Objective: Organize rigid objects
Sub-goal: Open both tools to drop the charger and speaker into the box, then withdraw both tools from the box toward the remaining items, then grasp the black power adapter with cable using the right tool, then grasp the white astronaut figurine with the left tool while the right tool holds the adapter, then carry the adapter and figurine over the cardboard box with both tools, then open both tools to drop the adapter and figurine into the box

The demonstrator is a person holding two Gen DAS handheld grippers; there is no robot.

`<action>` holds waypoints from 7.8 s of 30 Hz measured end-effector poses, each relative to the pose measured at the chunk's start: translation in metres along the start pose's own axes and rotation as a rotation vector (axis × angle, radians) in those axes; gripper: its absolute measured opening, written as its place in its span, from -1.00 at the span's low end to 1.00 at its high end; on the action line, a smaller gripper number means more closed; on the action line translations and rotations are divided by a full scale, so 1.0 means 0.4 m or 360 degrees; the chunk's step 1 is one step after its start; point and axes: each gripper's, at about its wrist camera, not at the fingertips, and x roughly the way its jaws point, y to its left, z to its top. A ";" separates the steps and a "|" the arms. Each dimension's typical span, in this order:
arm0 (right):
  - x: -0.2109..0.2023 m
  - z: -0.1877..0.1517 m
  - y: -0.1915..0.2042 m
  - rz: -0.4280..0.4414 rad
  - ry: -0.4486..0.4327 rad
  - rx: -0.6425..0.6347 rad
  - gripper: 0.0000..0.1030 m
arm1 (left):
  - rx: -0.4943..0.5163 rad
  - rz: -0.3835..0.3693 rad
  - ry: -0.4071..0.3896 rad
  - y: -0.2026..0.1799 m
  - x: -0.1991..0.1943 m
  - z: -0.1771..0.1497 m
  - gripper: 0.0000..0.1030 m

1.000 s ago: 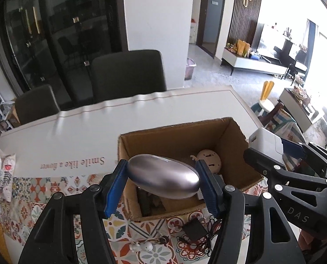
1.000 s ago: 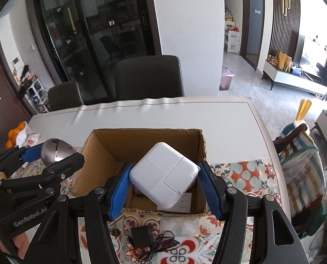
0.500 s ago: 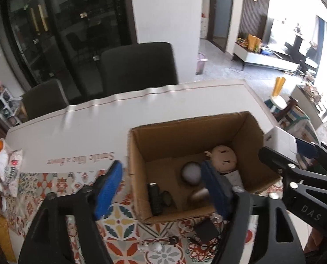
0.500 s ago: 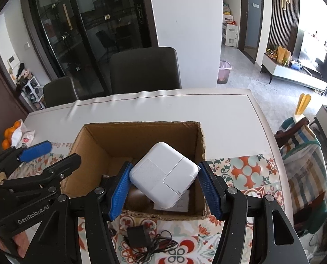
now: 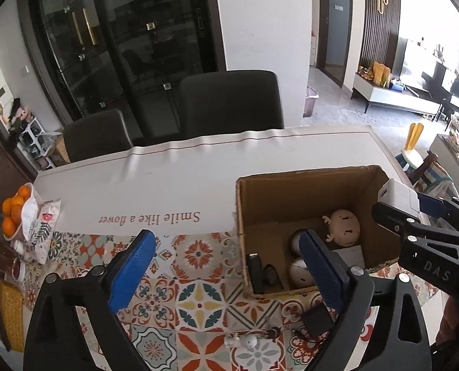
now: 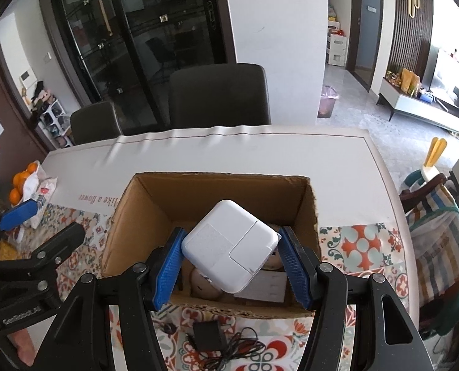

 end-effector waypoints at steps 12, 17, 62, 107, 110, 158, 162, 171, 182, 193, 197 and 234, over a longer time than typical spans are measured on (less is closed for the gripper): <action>-0.052 -0.029 0.031 -0.0026 -0.0037 -0.0053 0.41 | -0.0046 0.0007 -0.0007 0.018 -0.040 -0.037 0.87; -0.092 -0.068 0.031 0.0004 -0.0058 -0.0046 0.41 | -0.0046 0.0024 -0.0024 0.016 -0.070 -0.066 0.92; 0.040 -0.356 0.104 0.0119 0.0296 -0.0299 0.40 | -0.0209 0.0075 0.0469 0.033 0.048 -0.424 0.93; 0.344 -0.393 0.141 0.0006 0.0530 -0.0370 -0.17 | -0.0212 0.0092 0.0626 0.021 0.219 -0.456 0.93; 0.342 -0.392 0.134 0.0002 0.0527 -0.0335 -0.18 | -0.0206 0.0071 0.0628 0.022 0.223 -0.455 0.93; 0.195 -0.447 0.059 0.0087 0.0490 -0.0093 -0.18 | -0.0062 -0.0201 0.0480 -0.047 0.178 -0.454 0.04; 0.150 -0.439 0.046 0.0087 0.0448 -0.0083 -0.18 | -0.0048 -0.0212 0.0425 -0.062 0.127 -0.444 0.04; 0.044 -0.418 0.040 0.0115 0.0319 -0.0078 -0.18 | -0.0049 -0.0228 0.0285 -0.067 0.031 -0.400 0.04; -0.092 -0.377 0.040 0.0135 0.0113 -0.0075 -0.18 | -0.0032 -0.0243 0.0072 -0.065 -0.099 -0.341 0.04; -0.225 -0.331 0.034 0.0116 -0.0125 -0.0071 -0.18 | 0.0017 -0.0255 -0.0112 -0.077 -0.195 -0.277 0.04; -0.256 -0.310 0.026 0.0098 -0.0196 -0.0063 -0.18 | 0.0037 -0.0258 -0.0167 -0.084 -0.214 -0.248 0.04; -0.185 -0.010 -0.002 -0.0063 -0.0332 -0.0144 -0.18 | 0.0116 -0.0230 -0.0156 -0.110 -0.070 0.043 0.04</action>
